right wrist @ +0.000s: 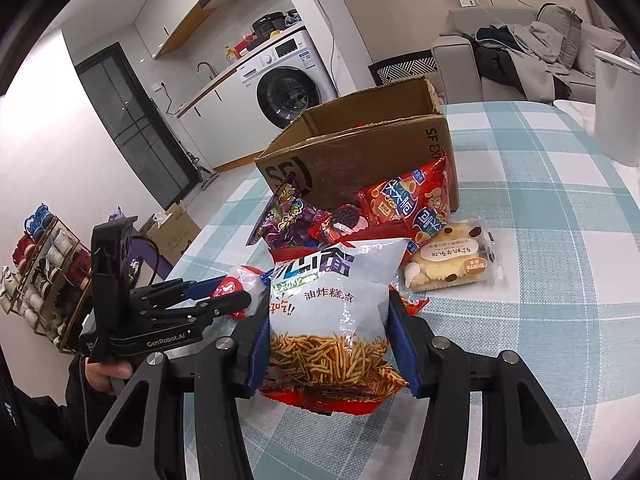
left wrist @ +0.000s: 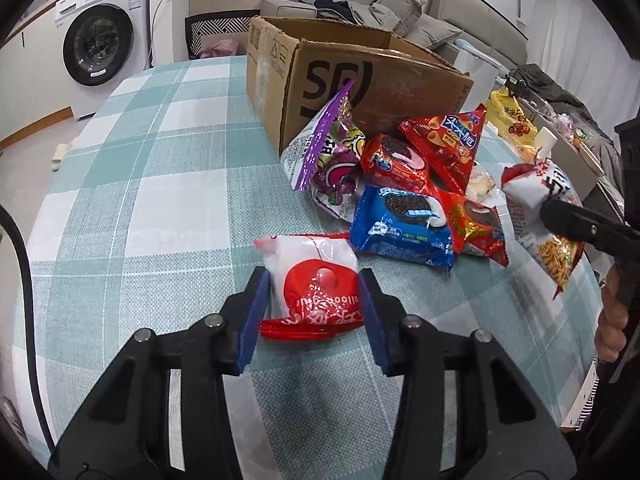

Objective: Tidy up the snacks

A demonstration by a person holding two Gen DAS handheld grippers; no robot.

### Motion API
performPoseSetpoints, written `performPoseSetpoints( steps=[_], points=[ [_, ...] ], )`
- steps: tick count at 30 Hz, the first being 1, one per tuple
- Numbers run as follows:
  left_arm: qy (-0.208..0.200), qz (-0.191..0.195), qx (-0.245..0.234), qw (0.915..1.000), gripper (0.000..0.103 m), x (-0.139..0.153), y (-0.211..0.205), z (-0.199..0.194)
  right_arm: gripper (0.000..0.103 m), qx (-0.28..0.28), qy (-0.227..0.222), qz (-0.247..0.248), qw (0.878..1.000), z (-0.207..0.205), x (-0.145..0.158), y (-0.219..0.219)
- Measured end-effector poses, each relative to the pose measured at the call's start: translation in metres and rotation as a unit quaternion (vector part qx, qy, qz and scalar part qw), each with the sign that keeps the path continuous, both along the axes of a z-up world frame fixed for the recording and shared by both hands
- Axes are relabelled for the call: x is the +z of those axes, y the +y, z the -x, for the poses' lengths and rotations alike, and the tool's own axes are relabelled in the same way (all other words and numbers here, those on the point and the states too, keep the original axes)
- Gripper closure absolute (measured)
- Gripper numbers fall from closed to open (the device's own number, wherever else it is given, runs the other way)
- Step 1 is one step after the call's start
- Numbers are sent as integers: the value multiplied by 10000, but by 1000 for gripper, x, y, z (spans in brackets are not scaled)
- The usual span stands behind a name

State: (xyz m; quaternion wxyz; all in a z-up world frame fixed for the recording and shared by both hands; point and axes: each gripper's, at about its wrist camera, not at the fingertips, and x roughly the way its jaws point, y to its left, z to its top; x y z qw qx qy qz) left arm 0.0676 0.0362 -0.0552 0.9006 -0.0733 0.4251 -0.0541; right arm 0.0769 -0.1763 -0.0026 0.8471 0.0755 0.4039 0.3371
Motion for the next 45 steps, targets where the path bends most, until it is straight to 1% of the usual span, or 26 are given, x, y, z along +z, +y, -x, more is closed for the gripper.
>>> performPoseSetpoints(
  steps=[4, 9, 19, 27, 32, 37, 45],
  points=[
    [-42, 23, 62, 10000, 61, 2, 3, 8, 51, -65, -2, -34, 10000, -1, 1, -4],
    [-127, 159, 136, 9997, 62, 7, 9, 17, 51, -128, -35, -49, 9999, -1, 3, -7],
    [-485, 290, 153, 9983, 62, 33, 10, 28, 51, -244, -126, -90, 9996, -2, 10, -11],
    [-771, 341, 104, 9964, 62, 57, 3, 22, 51, -354, -264, -115, 9990, -9, 22, -11],
    [-960, 336, -5, 9948, 62, 74, -4, 17, 51, -375, -396, -122, 9984, -15, 33, -9],
    [-1136, 325, -53, 9930, 62, 90, -12, 9, 51, -442, -539, -163, 9974, -23, 47, -9],
    [-1383, 302, -94, 9899, 62, 117, -18, -7, 50, -559, -644, -293, 9959, -39, 67, -12]
  ],
)
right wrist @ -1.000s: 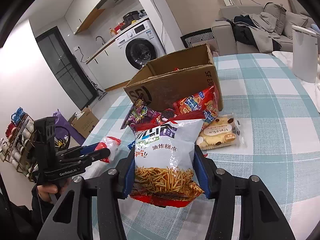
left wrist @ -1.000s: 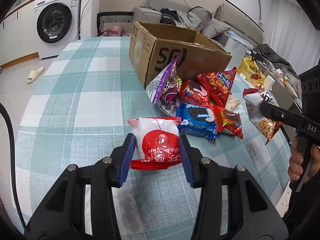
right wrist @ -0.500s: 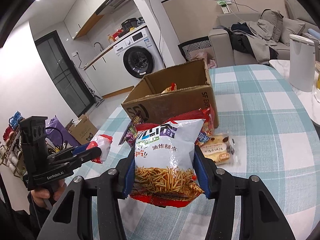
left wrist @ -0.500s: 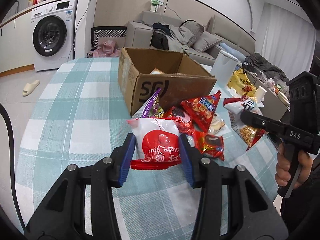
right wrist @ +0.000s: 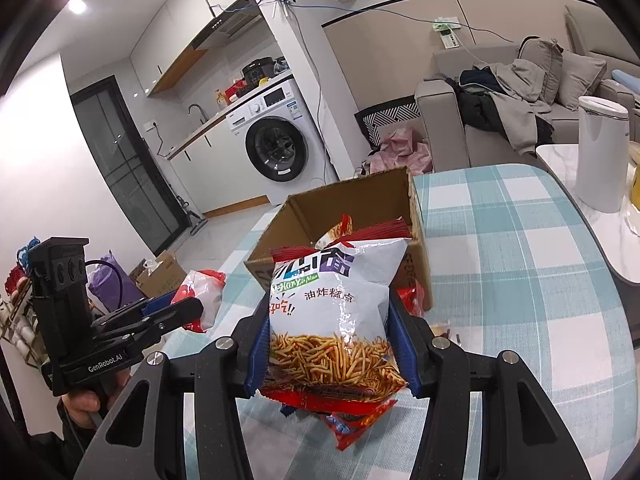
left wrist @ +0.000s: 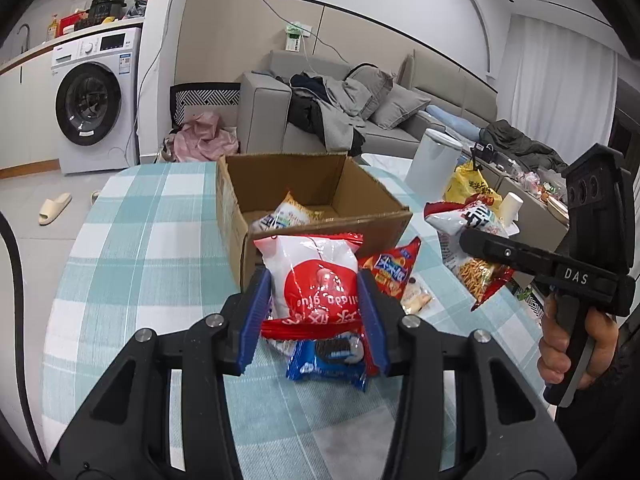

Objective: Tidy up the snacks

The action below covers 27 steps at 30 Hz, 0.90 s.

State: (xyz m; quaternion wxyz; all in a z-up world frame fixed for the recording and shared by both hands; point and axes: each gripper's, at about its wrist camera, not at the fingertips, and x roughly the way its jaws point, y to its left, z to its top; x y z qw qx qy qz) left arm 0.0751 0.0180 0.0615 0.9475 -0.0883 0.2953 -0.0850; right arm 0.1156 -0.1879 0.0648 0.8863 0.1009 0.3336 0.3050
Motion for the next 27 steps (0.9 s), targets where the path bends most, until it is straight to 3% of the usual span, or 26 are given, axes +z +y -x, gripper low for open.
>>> performPoseSetpoints(
  steps=[12, 27],
  points=[
    [-160, -133, -75, 9998, 61, 23, -12, -36, 51, -15, 70, -85, 9999, -33, 15, 12],
    [31, -151, 9, 9999, 61, 16, -8, -94, 50, -39, 388, -10, 9992, -78, 6, 27]
  ],
)
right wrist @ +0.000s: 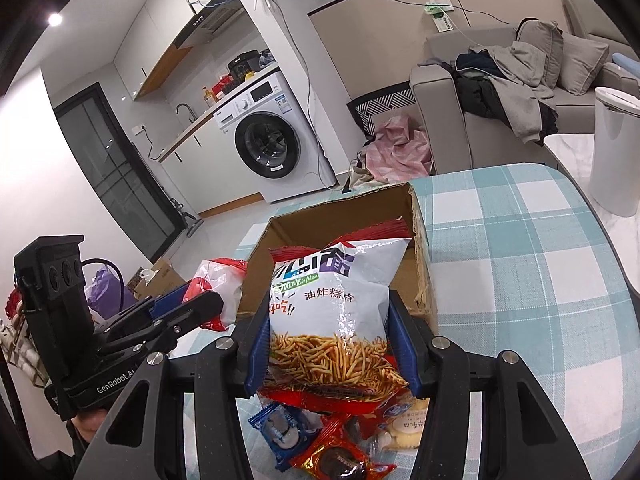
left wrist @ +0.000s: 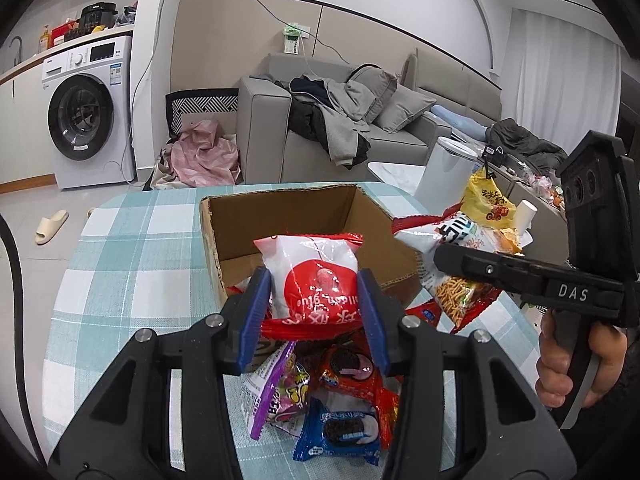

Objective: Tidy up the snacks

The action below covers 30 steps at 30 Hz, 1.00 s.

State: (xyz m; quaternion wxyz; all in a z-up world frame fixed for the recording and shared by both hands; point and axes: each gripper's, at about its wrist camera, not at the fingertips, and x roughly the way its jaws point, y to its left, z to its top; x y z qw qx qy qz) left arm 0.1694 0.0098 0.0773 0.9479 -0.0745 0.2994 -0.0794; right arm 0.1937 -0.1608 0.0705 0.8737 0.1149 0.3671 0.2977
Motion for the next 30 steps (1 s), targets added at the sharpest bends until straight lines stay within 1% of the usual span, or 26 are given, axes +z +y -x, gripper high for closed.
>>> performPoseSetpoints(
  steps=[14, 30],
  points=[
    [277, 13, 69, 9996, 61, -29, 5, -49, 50, 32, 217, 50, 9997, -41, -16, 19],
    [441, -98, 24, 9990, 61, -52, 4, -73, 50, -75, 348, 35, 9994, -76, -32, 30]
  ],
)
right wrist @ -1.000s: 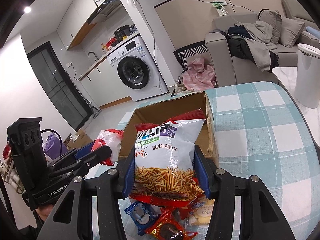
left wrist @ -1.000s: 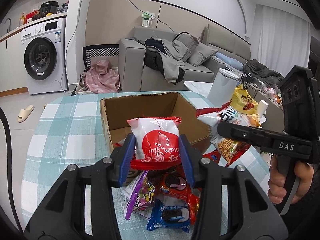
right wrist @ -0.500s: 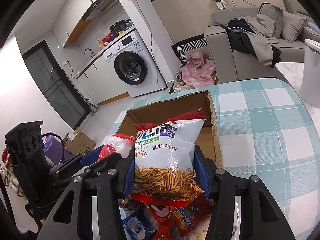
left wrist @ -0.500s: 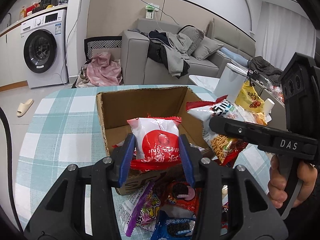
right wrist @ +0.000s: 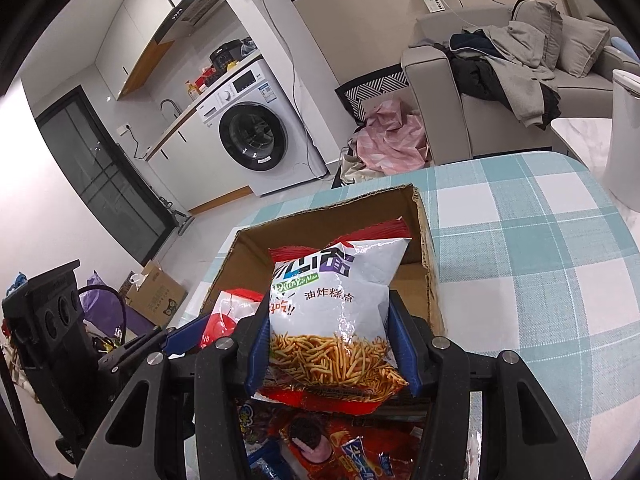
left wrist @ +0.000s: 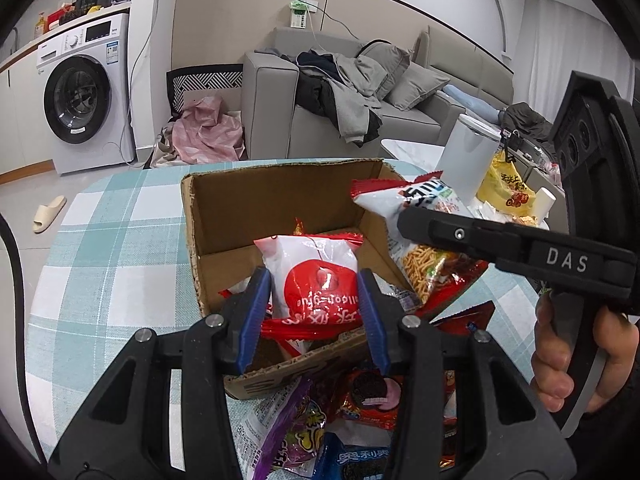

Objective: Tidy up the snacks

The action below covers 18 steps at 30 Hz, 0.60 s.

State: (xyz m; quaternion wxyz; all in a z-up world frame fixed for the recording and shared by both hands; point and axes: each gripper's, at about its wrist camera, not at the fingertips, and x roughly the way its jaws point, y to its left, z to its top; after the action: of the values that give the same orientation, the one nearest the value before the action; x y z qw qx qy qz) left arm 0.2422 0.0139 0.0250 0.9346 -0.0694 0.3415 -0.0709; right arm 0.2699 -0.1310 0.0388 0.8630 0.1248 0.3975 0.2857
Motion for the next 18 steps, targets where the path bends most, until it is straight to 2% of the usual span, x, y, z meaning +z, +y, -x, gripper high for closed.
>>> performPoseSetpoints(
  steps=[5, 12, 16, 18],
  points=[
    [26, -84, 14, 10000, 61, -6, -2, -2, 50, 47, 20, -33, 10000, -5, -3, 4],
    [-5, -249, -67, 9997, 61, -7, -2, -3, 50, 54, -105, 239, 9996, -6, -3, 11],
    [-19, -476, -30, 9989, 61, -7, -1, -3, 50, 4, -65, 251, 9997, -7, -4, 10],
    [-14, -384, -43, 9993, 61, -7, 4, -4, 50, -8, -57, 247, 9997, -7, -4, 10]
  ],
)
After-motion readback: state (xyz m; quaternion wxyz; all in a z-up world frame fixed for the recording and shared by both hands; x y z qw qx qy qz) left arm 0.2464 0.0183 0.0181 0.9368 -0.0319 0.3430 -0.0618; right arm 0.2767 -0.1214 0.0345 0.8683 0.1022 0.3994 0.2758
